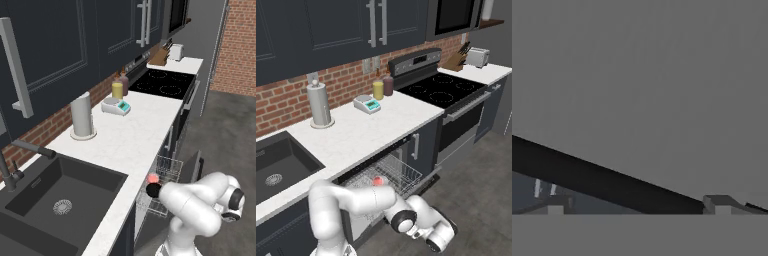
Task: Pick up the cup and bowl from the counter, place them in the dishwasher, and close the dishwasher door.
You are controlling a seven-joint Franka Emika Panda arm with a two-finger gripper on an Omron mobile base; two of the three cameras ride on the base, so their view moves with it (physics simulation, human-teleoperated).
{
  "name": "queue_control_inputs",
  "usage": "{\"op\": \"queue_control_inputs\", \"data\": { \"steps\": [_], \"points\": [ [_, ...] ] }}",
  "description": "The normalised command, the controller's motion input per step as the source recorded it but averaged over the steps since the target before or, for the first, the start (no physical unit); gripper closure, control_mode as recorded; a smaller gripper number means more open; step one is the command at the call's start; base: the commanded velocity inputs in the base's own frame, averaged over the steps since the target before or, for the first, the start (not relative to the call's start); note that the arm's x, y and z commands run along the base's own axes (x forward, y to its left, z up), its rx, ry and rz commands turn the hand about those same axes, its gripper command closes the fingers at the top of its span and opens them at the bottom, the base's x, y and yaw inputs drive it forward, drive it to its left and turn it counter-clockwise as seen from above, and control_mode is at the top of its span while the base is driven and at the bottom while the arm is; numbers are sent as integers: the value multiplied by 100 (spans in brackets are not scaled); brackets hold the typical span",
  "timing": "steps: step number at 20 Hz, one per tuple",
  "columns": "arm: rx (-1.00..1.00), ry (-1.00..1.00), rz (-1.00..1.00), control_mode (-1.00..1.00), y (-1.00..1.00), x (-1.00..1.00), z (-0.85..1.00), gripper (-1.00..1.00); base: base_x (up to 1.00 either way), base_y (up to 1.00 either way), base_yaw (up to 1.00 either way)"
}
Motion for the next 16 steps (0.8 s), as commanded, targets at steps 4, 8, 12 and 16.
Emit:
{"op": "queue_control_inputs", "data": {
  "steps": [4,8,12,16],
  "points": [
    [26,0,0,-100,100,47,22,-100,0,0,0],
    [23,0,0,-100,100,47,29,-100,0,0,0],
    [20,0,0,-100,100,49,29,-100,0,0,0],
    [15,0,0,-100,90,51,24,-100,0,0,0]
  ]
}}
